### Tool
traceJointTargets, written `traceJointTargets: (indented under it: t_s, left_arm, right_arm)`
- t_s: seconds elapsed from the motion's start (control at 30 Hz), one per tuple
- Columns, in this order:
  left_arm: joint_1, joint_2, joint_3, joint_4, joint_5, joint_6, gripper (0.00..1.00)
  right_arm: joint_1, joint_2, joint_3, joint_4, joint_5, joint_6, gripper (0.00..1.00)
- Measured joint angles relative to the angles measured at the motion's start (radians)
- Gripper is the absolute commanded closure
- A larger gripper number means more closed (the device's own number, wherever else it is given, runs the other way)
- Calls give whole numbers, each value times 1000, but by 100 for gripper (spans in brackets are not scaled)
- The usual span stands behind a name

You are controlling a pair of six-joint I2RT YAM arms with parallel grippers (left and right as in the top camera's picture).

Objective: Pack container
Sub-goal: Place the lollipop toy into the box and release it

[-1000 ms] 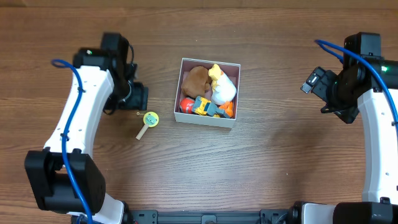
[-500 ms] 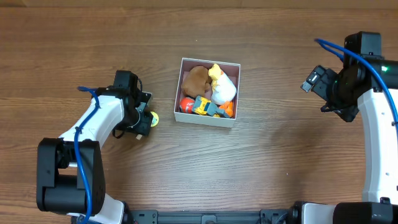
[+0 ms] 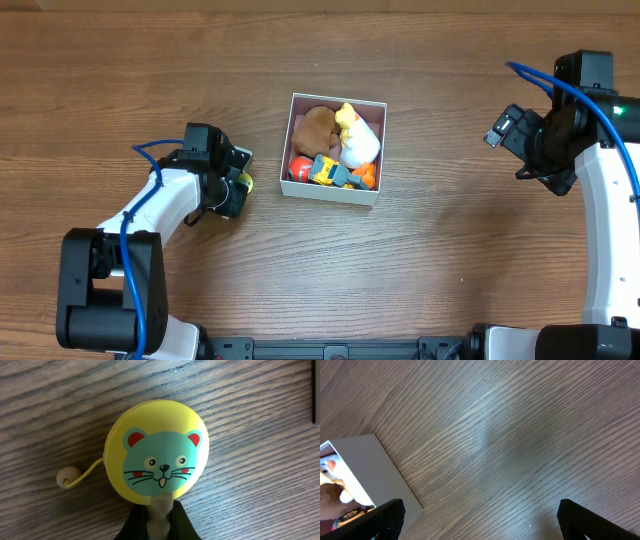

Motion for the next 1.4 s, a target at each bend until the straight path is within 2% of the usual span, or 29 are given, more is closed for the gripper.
traceJointTargets:
  t_s: [0.17,0.27,0.33,0.43,0.5,0.57,0.73,0.9,1.0,1.13,1.27,1.3,1.33,1.4]
  left_arm:
    - [0,13,71,-135,5,-10,96]
    - [0,16,222,-282,8,-27,96]
    - [0,23,433,-460,23,-40,96]
    - [-6,23,647,-542,74,-52,96]
    - [-45,21,784,-535,136,-53,96]
    - [-102,18,816,-503,161,-53,96]
    - [-297,58,761,-397,149,-89,96]
    - [-365,210,731,-363,134,-130,96]
    - [-373,238,718,-377,98,-175,96]
    - [-372,232,718,-441,46,-233,80]
    - [-371,232,718,-495,-6,-272,71]
    - [-372,232,718,-509,-8,-276,67]
    - [-372,232,718,-531,-9,-290,58]
    - [-372,230,718,-540,-11,-296,53]
  right_arm:
    - [0,0,0,-8,0,0,0]
    - [0,0,0,-10,0,0,0]
    - [0,0,-2,-12,0,0,0]
    - [0,0,-2,-12,0,1,0]
    - [0,0,-2,-12,0,1,0]
    - [0,0,-2,-12,0,0,0]
    - [0,0,-2,-16,0,0,0]
    - [0,0,-2,-21,0,0,0]
    - [0,0,-2,-24,0,0,0]
    - [0,0,-2,-23,0,0,0]
    - [0,0,-2,-23,0,0,0]
    - [0,0,-2,-24,0,0,0]
    - [0,0,-2,-24,0,0,0]
    - [0,0,-2,-24,0,0,0]
